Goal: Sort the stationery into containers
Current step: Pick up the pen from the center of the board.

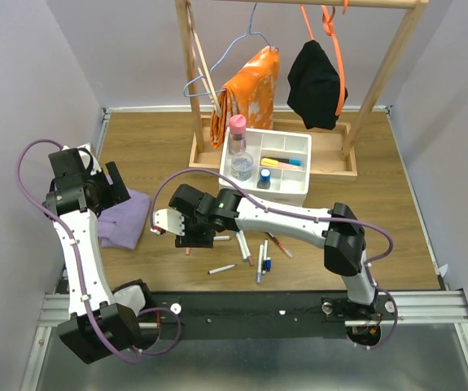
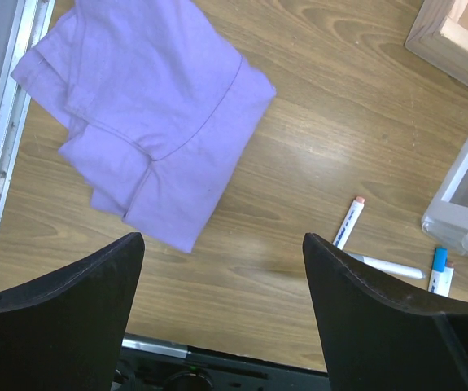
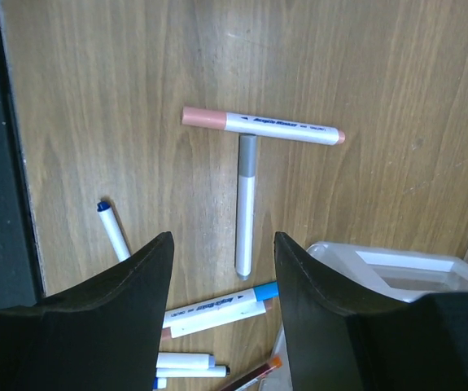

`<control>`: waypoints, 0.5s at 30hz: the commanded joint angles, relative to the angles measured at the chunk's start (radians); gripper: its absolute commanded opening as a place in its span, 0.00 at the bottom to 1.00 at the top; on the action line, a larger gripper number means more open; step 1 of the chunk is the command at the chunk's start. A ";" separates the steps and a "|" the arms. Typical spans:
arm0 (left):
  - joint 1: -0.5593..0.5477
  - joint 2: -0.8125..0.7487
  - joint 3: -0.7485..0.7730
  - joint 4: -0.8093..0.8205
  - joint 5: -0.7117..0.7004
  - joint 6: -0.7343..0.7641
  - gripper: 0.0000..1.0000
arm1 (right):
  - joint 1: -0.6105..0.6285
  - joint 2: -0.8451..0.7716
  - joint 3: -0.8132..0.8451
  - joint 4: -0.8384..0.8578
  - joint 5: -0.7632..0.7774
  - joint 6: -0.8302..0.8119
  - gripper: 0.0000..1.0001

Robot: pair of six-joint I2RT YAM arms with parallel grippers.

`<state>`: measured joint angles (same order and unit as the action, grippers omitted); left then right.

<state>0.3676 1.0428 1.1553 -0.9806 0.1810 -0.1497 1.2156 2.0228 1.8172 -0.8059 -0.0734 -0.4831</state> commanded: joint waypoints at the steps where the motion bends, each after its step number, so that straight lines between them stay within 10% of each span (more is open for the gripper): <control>1: 0.005 -0.023 0.035 -0.015 0.008 -0.011 0.89 | 0.002 0.068 0.022 0.005 0.060 -0.008 0.58; 15: -0.009 -0.017 0.053 -0.043 0.018 0.010 0.89 | -0.042 0.249 0.109 0.011 0.015 -0.025 0.50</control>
<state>0.3649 1.0340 1.1709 -0.9966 0.1883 -0.1528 1.2068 2.2295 1.8828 -0.8013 -0.0467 -0.4984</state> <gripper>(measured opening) 0.884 0.513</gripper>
